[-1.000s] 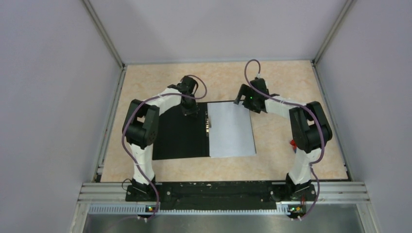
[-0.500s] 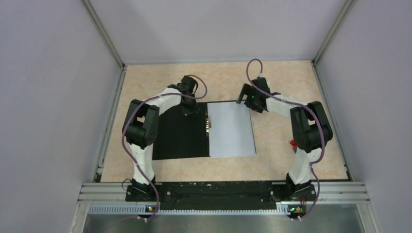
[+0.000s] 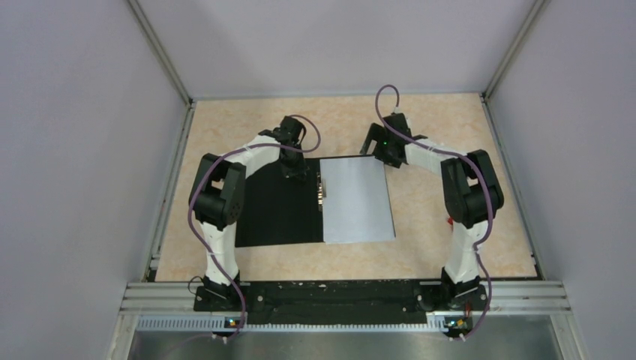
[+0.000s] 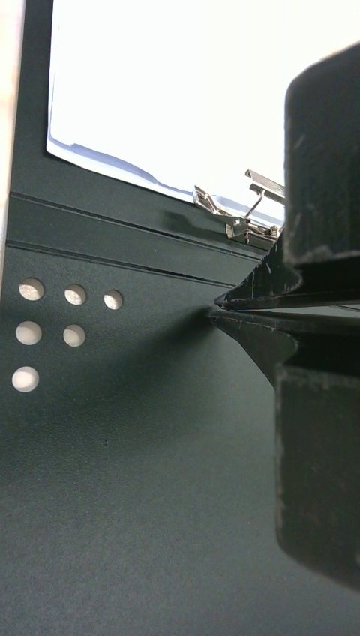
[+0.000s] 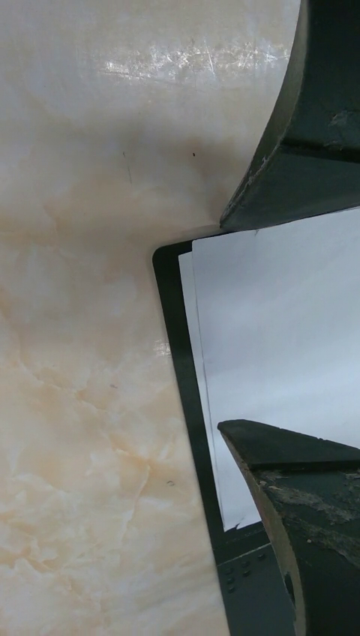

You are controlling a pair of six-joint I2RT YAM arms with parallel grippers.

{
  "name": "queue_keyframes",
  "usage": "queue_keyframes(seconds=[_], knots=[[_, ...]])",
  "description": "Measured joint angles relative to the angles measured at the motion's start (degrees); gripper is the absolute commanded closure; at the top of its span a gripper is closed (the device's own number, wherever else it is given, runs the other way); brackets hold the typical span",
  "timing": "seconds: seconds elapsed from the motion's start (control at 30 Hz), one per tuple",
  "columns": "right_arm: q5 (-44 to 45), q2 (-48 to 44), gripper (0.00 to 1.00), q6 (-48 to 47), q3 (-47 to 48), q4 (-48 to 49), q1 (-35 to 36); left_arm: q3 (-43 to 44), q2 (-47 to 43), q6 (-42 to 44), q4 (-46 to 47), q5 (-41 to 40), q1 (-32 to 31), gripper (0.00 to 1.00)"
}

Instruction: Put the files into the folder

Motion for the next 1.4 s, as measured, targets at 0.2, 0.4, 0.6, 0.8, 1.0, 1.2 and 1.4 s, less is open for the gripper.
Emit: queue_keyframes(seconds=[0.2,0.4,0.6,0.8,1.0,1.2,1.4], knots=[[1.0,1.2,0.05,-0.1,1.9,-0.9,1.5,0.1,0.0,0.0,0.0,0.5,0.0,0.91],[2.4,1.3,0.05,-0.1,2.1,-1.8,2.1,0.2,0.4,0.0,0.0,0.8,0.0,0.91],[3.0,0.7,0.05,-0.1,1.9,-3.1,1.1,0.3,0.7,0.0,0.1,0.9,0.0,0.91],[1.9,-12.0,0.05,0.2,-13.5,-3.5,-2.1,0.2,0.7,0.0,0.1,1.0,0.0,0.90],[0.4,-30.6,0.06,3.3,-33.0,-4.1,2.7,-6.9,-5.0,0.0,1.6,2.2,0.0,0.87],[-0.5,-47.9,0.12,8.6,-45.4,-7.4,6.6,-18.4,-16.0,-1.0,3.7,4.5,-0.8,0.89],[-1.4,-56.4,0.19,13.8,-50.3,-11.3,9.3,-25.9,-20.7,-3.9,6.8,6.9,-5.9,0.92]])
